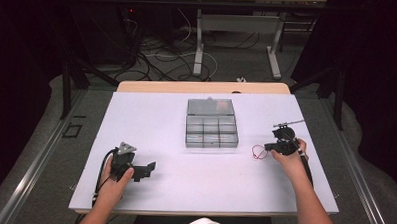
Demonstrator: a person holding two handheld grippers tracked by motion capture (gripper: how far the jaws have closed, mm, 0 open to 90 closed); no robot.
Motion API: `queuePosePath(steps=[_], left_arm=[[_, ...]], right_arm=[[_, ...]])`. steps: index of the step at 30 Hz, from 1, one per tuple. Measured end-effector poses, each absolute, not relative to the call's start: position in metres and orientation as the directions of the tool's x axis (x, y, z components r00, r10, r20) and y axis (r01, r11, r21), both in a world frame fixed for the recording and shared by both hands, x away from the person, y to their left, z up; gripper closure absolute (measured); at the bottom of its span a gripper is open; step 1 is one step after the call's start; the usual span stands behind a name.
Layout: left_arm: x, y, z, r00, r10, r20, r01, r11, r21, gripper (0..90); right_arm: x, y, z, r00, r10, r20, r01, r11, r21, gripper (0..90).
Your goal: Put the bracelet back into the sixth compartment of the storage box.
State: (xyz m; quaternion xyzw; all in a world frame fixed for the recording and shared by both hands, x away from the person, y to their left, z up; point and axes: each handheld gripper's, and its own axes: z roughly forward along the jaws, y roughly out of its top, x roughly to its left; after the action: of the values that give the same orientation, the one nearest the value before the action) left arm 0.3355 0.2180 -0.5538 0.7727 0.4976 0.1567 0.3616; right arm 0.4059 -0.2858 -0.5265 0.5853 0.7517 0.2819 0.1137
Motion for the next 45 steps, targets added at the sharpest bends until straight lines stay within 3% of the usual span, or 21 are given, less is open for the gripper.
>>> queuePosePath(steps=[45], left_arm=[[0.336,0.219,-0.553,0.459,0.881,-0.115,0.653,-0.247,0.716,4.2]], right_arm=[[0.397,-0.283,-0.508,-0.312,0.935,0.172,0.711,0.109,0.694,88.9]])
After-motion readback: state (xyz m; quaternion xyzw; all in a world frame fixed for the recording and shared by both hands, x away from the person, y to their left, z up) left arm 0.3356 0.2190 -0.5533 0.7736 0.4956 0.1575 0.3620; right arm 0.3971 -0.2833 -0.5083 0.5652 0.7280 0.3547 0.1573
